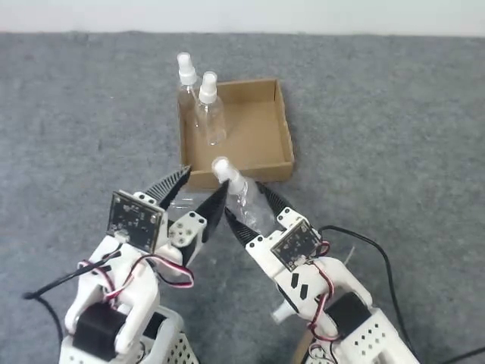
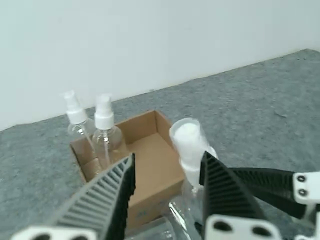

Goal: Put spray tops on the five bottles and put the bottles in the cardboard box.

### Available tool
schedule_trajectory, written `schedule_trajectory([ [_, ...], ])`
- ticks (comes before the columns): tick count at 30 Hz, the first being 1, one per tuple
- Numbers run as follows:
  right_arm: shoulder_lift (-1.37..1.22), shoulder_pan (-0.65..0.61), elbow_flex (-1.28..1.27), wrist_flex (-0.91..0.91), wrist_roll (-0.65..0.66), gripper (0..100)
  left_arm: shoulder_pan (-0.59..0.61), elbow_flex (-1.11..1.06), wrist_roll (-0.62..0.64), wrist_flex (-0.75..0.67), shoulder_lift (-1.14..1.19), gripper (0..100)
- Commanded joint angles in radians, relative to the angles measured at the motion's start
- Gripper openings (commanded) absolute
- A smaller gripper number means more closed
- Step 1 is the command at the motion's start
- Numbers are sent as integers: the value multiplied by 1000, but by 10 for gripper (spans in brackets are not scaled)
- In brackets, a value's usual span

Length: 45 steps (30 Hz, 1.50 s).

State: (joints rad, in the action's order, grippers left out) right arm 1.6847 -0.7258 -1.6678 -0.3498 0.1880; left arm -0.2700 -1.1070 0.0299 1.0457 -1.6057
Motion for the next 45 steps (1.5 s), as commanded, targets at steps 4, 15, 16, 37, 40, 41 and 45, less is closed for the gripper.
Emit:
schedule_trajectory([
  [4,25,7,-21,1,9,7,54,56,-11,23,-5,193],
  [15,25,-1,-21,10,9,7,60,73,-11,55,-91,189],
  [16,25,-1,-17,10,9,7,78,67,-11,55,-118,189],
  [37,25,-110,38,10,-203,9,238,-139,80,-178,-190,189],
  [40,25,-110,38,12,-203,9,206,-160,77,-180,-190,190],
  [41,25,-110,38,12,-203,9,192,-170,75,-181,-190,190],
  [45,25,-110,38,12,-203,9,141,-209,74,-207,-190,191],
])
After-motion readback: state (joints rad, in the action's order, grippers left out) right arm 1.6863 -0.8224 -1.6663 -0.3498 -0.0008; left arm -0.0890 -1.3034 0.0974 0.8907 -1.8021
